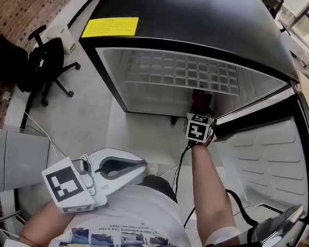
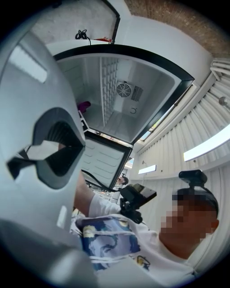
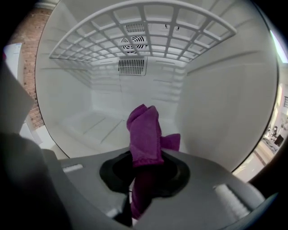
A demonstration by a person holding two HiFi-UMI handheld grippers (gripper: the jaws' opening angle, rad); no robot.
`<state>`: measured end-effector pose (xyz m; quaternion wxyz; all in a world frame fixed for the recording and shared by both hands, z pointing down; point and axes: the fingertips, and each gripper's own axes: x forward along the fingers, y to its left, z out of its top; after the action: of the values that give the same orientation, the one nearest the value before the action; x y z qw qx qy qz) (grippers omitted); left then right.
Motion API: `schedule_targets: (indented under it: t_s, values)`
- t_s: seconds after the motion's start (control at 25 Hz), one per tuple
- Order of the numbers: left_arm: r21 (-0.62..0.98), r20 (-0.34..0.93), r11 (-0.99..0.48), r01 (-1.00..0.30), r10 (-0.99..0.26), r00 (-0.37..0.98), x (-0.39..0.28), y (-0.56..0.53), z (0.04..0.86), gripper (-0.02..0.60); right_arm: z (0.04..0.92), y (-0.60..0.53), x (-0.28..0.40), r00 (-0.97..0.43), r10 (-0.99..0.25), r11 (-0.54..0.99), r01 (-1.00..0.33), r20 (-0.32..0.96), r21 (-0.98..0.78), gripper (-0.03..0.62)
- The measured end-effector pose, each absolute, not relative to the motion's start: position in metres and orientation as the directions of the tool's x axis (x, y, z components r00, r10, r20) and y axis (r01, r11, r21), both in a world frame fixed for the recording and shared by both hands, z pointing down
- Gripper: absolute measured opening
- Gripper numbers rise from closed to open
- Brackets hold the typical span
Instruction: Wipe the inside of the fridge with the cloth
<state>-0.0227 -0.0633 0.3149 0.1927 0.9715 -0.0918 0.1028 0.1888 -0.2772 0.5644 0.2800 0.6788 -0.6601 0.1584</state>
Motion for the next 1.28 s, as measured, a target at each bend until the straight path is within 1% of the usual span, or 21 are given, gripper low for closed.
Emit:
schedule_targets:
  t_s: [0.24,0.8,1.04,1.28]
  values:
    - [0.327,0.256,-0.912,-0.249,-0.168,0.952,-0.040,-0.060,0.323,0.004,0.568,-0.278,0.160,0.016,-0.817,0.086,-0.985,0.576,0.150,0.057]
    - [0.353,0.250,-0.878,-0.323,-0.244,0.937,-0.067,-0.044,0.313,0.003,0.576,-0.275,0.068,-0.140,-0.817,0.204,-0.978,0.560,0.054,0.057]
    - [0.320,0.308,-0.872,-0.372,-0.276,0.911,-0.091,-0.037,0.328,0.004,0.575,-0.276,0.027,-0.203,-0.808,0.258,-0.966,0.553,0.023,0.057]
    - [0.313,0.318,-0.860,-0.404,-0.305,0.897,-0.107,-0.034,0.329,0.003,0.579,-0.274,-0.006,-0.254,-0.792,0.304,-0.953,0.555,-0.001,0.057]
